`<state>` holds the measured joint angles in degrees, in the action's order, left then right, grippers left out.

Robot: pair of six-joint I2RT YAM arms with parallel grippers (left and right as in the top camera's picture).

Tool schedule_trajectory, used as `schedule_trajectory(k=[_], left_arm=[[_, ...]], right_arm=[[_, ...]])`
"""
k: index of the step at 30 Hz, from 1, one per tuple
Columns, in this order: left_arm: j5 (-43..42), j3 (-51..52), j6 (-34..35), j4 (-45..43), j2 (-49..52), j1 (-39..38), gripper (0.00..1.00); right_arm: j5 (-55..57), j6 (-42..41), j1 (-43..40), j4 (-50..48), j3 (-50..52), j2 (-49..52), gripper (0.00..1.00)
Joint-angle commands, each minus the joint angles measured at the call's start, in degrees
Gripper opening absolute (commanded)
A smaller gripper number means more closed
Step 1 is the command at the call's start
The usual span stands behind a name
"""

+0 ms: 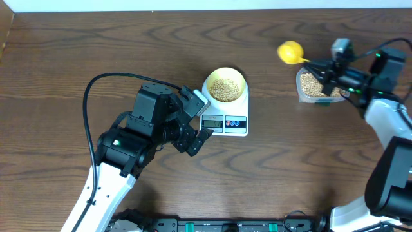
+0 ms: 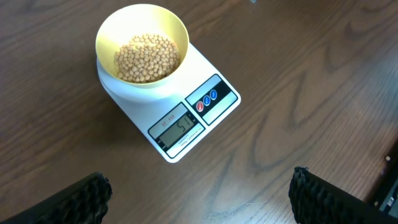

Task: Scoop item into bowl and weigh 50g on scale
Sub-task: 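Lift the scoop and carry it left over the yellow bowl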

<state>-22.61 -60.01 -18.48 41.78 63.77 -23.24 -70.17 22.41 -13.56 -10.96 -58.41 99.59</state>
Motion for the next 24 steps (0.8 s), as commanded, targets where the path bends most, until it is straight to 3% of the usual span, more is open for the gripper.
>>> schedule_trajectory(k=[1, 10, 24], left_arm=[[-0.74, -0.04, -0.98, -0.04, 0.28, 0.35, 0.94], [-0.72, -0.04, -0.98, -0.04, 0.28, 0.35, 0.94], [-0.74, -0.04, -0.98, -0.04, 0.28, 0.35, 0.94]], right_arm=[[2.71, -3.13, 4.44, -2.64, -0.31, -1.11, 0.01], [11.58, -2.8, 14.62, -7.69, -0.31, -1.11, 0.01], [17.64, -0.24, 22.18, 0.55, -0.28, -1.03, 0.01]])
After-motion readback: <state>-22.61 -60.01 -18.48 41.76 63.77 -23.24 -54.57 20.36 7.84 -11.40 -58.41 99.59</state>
